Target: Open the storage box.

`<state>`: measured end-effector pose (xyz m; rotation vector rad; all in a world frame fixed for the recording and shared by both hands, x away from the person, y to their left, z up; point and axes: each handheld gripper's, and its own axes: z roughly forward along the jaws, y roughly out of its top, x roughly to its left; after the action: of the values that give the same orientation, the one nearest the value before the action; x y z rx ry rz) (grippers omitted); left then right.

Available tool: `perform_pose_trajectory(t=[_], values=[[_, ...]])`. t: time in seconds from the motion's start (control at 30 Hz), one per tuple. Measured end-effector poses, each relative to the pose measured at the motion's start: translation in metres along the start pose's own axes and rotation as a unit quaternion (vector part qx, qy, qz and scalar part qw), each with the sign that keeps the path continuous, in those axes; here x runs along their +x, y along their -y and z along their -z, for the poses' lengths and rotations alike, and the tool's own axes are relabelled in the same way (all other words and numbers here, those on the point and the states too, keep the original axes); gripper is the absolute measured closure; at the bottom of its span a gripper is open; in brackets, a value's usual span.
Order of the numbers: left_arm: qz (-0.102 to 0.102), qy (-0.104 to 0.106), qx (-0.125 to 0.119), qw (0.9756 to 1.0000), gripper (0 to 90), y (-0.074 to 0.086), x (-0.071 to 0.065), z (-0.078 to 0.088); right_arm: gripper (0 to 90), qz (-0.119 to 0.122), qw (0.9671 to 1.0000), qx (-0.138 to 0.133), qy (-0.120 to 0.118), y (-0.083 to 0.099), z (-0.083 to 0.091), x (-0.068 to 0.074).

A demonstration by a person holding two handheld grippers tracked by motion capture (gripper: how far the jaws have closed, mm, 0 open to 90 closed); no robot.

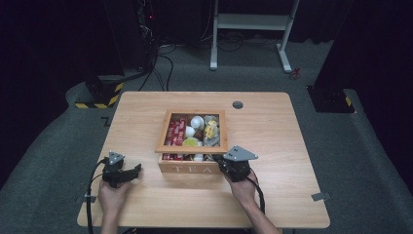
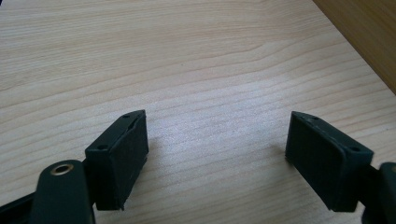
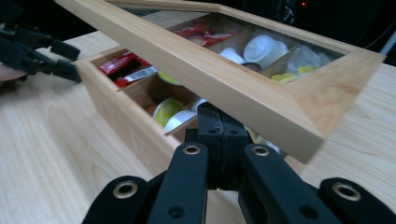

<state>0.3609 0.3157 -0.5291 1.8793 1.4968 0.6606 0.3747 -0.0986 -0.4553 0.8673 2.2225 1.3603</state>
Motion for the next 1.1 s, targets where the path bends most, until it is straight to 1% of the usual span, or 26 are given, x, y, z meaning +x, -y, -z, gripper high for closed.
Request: perform_pose_trajectory(t=[0.1, 0.17, 0.23, 0.33, 0.37, 0.4, 0.5, 0.6, 0.67, 0.73, 0.87, 0.93, 1.0, 1.03, 1.1], values=[[-0.001, 0.000, 0.000, 1.0000, 21.5, 0.000, -0.001, 0.000, 90.0, -0.009, 1.0000, -0.001, -0.001, -0.005, 0.001, -0.006], [-0.003, 0.002, 0.001, 1.0000, 21.5, 0.000, -0.002, 0.000, 89.9, -0.004, 1.0000, -0.006, 0.000, -0.008, 0.002, -0.008], [-0.004, 0.003, 0.001, 1.0000, 21.5, 0.000, -0.002, 0.000, 89.9, -0.005, 0.9999, -0.016, -0.002, -0.012, 0.004, -0.011], [-0.003, 0.003, 0.000, 1.0000, 21.6, 0.001, -0.002, 0.001, 89.9, -0.013, 0.9995, -0.027, -0.005, -0.017, 0.007, -0.016], [-0.002, 0.003, 0.000, 1.0000, 21.6, 0.001, -0.002, 0.001, 89.9, -0.021, 0.9993, -0.029, -0.007, -0.019, 0.008, -0.018], [0.000, 0.004, 0.000, 1.0000, 21.7, 0.001, -0.002, 0.001, 89.9, -0.023, 0.9992, -0.031, -0.014, -0.021, 0.009, -0.021], [-0.001, 0.007, -0.001, 1.0000, 21.7, 0.000, -0.001, 0.001, 89.8, -0.019, 0.9992, -0.032, -0.014, -0.026, 0.009, -0.023], [0.011, 0.011, -0.004, 0.9999, 20.9, 0.000, 0.000, 0.000, 89.7, -0.020, 0.9991, -0.033, -0.017, -0.030, 0.009, -0.025], [0.010, 0.011, -0.002, 0.9999, 19.7, -0.001, -0.001, -0.001, 88.8, -0.023, 0.9990, -0.031, -0.022, -0.033, 0.009, -0.026], [-0.001, 0.004, 0.002, 1.0000, 19.6, -0.001, -0.002, -0.001, 87.6, -0.024, 0.9989, -0.033, -0.023, -0.036, 0.009, -0.027], [-0.001, 0.002, 0.003, 1.0000, 19.3, -0.001, -0.004, -0.001, 87.3, -0.026, 0.9988, -0.036, -0.023, -0.040, 0.010, -0.028], [0.001, 0.008, 0.000, 1.0000, 20.7, -0.001, -0.004, 0.000, 87.3, -0.026, 0.9989, -0.033, -0.019, -0.044, 0.010, -0.029], [0.006, 0.023, -0.006, 0.9997, 24.9, 0.000, -0.005, 0.001, 87.7, -0.022, 0.9992, -0.031, -0.015, -0.047, 0.011, -0.029], [0.007, 0.029, -0.007, 0.9995, 24.9, 0.000, -0.006, 0.002, 88.3, -0.021, 0.9992, -0.032, -0.015, -0.048, 0.011, -0.030], [0.007, 0.036, -0.013, 0.9993, 25.1, 0.001, -0.006, 0.003, 88.9, -0.026, 0.9990, -0.031, -0.017, -0.050, 0.011, -0.031]])
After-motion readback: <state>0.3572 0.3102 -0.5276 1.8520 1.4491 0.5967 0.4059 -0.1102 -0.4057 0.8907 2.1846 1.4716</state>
